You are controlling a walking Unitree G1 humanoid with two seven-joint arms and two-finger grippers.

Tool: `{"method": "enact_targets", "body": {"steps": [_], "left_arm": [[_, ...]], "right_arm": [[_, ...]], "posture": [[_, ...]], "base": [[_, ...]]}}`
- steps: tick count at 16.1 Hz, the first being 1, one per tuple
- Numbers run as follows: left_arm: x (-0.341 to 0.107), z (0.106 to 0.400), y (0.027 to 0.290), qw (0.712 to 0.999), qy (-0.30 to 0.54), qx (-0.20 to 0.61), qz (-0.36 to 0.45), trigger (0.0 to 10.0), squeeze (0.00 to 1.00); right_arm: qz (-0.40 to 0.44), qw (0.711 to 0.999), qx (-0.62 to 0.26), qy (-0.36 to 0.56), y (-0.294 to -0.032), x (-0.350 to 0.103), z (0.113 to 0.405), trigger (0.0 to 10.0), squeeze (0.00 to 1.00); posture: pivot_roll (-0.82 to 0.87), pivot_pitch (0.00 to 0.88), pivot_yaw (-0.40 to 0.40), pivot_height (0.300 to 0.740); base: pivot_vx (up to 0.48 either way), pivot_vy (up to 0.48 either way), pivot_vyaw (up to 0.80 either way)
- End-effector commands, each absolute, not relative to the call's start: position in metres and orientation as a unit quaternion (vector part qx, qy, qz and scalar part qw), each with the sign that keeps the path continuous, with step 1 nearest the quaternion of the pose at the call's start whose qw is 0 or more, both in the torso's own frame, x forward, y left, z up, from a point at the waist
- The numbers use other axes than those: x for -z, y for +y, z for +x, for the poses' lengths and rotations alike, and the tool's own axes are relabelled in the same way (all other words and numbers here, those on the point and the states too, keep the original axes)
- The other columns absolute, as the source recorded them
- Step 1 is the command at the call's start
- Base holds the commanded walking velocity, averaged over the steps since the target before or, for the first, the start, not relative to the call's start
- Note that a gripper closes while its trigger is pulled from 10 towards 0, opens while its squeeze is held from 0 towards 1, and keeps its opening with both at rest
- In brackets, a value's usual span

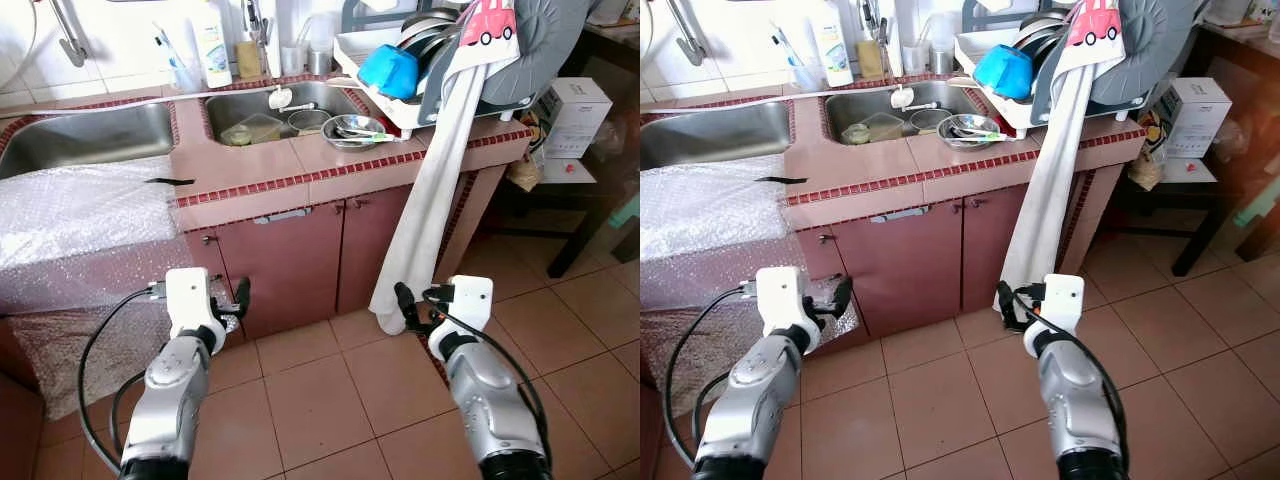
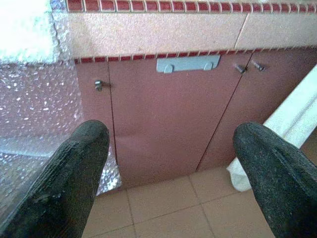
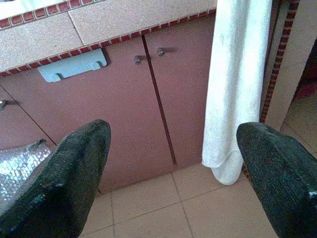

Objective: Kitchen organization

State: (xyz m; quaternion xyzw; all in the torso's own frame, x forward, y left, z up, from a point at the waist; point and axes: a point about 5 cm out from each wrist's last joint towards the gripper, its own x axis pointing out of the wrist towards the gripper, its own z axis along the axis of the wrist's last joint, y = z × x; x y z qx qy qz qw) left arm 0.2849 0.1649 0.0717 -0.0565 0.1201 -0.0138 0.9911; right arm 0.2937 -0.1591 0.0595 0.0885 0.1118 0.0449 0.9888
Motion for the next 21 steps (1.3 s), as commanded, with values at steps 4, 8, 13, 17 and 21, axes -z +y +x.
{"method": "enact_targets", "body": {"steps": [4,8,13,17,21], "left_arm": [[-0.068,0.277,0.152,0.988,0.137,0.065,-0.024,10.0,0.00],[-0.077,0.277,0.169,0.990,0.129,0.049,-0.001,10.0,0.00],[-0.079,0.288,0.156,0.991,0.123,0.057,-0.014,10.0,0.00],[-0.078,0.292,0.162,0.992,0.120,0.016,-0.022,10.0,0.00],[-0.075,0.303,0.142,0.989,0.125,0.076,-0.022,10.0,0.00]], "right_arm": [[0.115,0.985,-0.019,0.125,-0.158,-0.046,0.283,10.0,0.00],[0.117,0.985,-0.021,0.123,-0.147,-0.045,0.289,10.0,0.00],[0.129,0.985,-0.019,0.115,-0.153,-0.056,0.300,10.0,0.00],[0.072,0.989,-0.062,0.113,-0.147,-0.063,0.309,10.0,0.00],[0.030,0.996,-0.011,0.079,-0.170,-0.077,0.309,10.0,0.00]], "posture": [[0.08,0.000,0.058,0.740],[0.09,0.000,0.075,0.740],[0.12,0.000,0.001,0.740],[0.11,0.000,-0.031,0.740],[0.04,0.000,-0.013,0.740]], "base": [[0.000,0.000,0.00],[0.000,0.000,0.00],[0.000,0.000,0.00],[0.000,0.000,0.00],[0.000,0.000,0.00]]}}
